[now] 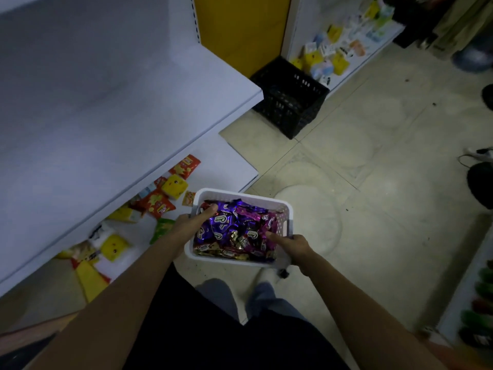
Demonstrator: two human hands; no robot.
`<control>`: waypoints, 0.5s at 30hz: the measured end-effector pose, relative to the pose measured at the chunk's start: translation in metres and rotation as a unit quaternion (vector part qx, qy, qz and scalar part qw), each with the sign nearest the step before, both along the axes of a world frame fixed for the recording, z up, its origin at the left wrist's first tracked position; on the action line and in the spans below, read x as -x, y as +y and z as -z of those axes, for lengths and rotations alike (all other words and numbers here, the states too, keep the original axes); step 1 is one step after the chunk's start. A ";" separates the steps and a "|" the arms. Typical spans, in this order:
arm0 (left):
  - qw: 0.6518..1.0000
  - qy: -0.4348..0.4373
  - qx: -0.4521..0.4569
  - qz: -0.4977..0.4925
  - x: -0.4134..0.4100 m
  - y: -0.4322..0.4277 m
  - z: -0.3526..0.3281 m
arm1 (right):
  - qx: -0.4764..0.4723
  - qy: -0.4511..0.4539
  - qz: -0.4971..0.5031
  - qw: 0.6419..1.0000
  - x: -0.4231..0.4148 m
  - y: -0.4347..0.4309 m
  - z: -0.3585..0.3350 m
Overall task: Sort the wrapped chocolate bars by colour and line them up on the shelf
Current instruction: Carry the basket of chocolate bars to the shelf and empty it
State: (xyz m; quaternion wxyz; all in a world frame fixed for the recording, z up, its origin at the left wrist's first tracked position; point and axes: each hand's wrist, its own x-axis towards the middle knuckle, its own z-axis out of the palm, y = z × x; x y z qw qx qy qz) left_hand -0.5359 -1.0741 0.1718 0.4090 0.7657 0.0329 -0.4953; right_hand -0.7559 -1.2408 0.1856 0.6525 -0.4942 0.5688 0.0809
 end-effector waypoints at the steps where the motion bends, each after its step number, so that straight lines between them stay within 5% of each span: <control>1: 1.000 -0.009 0.008 -0.006 0.000 -0.010 -0.008 | 0.003 0.005 -0.004 1.000 -0.006 -0.013 -0.001; 7: 0.988 -0.134 0.068 -0.027 -0.016 -0.052 -0.053 | 0.035 0.008 -0.066 0.997 -0.056 -0.071 -0.013; 15: 0.976 -0.189 0.101 -0.028 -0.111 -0.083 -0.085 | 0.237 -0.047 -0.096 0.966 -0.181 -0.130 -0.043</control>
